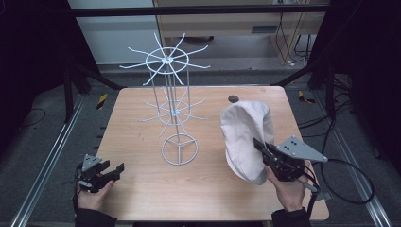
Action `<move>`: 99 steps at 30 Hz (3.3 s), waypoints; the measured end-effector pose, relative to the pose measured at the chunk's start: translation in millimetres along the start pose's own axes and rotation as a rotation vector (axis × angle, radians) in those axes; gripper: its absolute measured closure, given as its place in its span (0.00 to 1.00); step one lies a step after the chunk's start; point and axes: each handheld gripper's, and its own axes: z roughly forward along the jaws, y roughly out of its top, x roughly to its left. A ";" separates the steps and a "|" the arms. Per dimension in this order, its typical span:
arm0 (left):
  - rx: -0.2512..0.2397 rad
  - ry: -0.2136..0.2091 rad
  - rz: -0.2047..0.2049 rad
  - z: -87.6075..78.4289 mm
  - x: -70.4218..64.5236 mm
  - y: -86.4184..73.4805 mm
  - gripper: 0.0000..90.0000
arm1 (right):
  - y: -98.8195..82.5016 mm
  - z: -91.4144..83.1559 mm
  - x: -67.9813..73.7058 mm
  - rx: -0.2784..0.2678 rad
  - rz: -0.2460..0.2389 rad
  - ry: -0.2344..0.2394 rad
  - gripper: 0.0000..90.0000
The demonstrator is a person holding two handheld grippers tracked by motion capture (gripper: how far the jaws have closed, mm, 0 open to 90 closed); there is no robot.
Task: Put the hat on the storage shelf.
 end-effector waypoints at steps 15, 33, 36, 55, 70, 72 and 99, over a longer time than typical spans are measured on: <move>0.009 -0.011 -0.018 3.0 0.9 -0.4 0.40 | 21.3 -2.5 -3.2 -0.099 -0.001 0.009 0.98; 0.002 -0.005 -0.023 1.6 2.4 0.1 0.40 | 57.0 -17.4 11.0 -0.281 -0.083 0.018 0.98; 0.000 -0.004 -0.023 0.9 2.2 0.0 0.40 | 61.4 -21.4 14.6 -0.313 -0.096 0.028 0.98; 0.002 0.001 -0.018 1.1 2.3 0.3 0.40 | 84.8 -23.0 15.9 -0.374 -0.147 0.030 0.98; -0.002 0.000 -0.019 0.8 2.6 0.6 0.40 | 120.1 -11.0 27.6 -0.406 -0.226 0.053 0.98; -0.002 -0.001 -0.019 0.6 2.7 0.6 0.40 | 123.8 -7.5 29.4 -0.411 -0.232 0.061 0.98; 0.000 0.003 -0.022 1.1 3.9 0.6 0.40 | 113.0 38.8 39.0 -0.334 -0.265 0.149 0.98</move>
